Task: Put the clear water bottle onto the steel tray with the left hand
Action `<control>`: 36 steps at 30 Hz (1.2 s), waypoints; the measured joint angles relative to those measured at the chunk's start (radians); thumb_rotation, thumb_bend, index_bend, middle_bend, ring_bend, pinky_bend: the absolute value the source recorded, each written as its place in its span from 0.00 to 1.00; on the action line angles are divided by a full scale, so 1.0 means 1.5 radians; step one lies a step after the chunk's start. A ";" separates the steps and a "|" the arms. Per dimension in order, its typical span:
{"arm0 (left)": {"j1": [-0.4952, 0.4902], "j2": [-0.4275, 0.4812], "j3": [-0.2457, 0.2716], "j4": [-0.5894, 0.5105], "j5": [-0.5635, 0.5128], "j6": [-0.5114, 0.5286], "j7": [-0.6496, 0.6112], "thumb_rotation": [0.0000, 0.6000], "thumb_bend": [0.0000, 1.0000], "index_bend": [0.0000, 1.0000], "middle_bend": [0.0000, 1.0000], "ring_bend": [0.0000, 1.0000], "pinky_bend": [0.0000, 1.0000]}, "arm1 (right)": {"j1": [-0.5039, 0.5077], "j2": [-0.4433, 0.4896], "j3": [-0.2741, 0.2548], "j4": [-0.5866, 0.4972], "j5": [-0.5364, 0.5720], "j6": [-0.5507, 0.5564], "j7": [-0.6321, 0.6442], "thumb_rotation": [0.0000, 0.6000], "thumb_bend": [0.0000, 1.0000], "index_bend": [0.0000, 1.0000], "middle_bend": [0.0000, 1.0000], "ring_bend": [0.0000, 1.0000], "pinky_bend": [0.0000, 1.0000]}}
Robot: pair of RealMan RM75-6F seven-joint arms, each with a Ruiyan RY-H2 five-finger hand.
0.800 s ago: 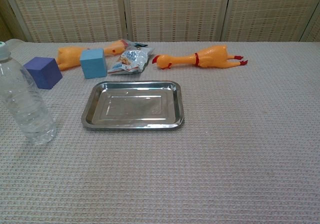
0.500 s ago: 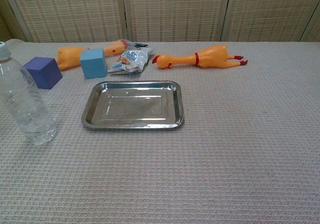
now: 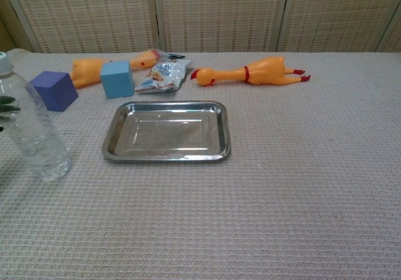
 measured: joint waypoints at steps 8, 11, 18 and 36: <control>-0.030 -0.040 -0.015 0.021 -0.004 -0.021 -0.009 1.00 0.32 0.00 0.00 0.00 0.04 | 0.003 0.003 -0.002 -0.003 0.004 -0.009 0.001 1.00 0.06 0.00 0.00 0.00 0.00; -0.036 -0.059 -0.021 0.033 -0.011 -0.023 0.000 1.00 0.32 0.00 0.00 0.00 0.05 | 0.002 0.005 -0.002 -0.004 0.004 -0.008 0.005 1.00 0.07 0.00 0.00 0.00 0.00; -0.041 -0.084 -0.037 0.046 -0.028 -0.016 0.006 1.00 0.32 0.05 0.08 0.00 0.09 | 0.005 0.007 -0.001 -0.004 0.009 -0.015 0.005 1.00 0.07 0.00 0.00 0.00 0.00; -0.034 -0.104 -0.061 0.041 -0.072 -0.009 0.012 1.00 0.38 0.36 0.45 0.30 0.49 | 0.006 0.008 -0.003 -0.007 0.013 -0.021 0.001 1.00 0.06 0.00 0.00 0.00 0.00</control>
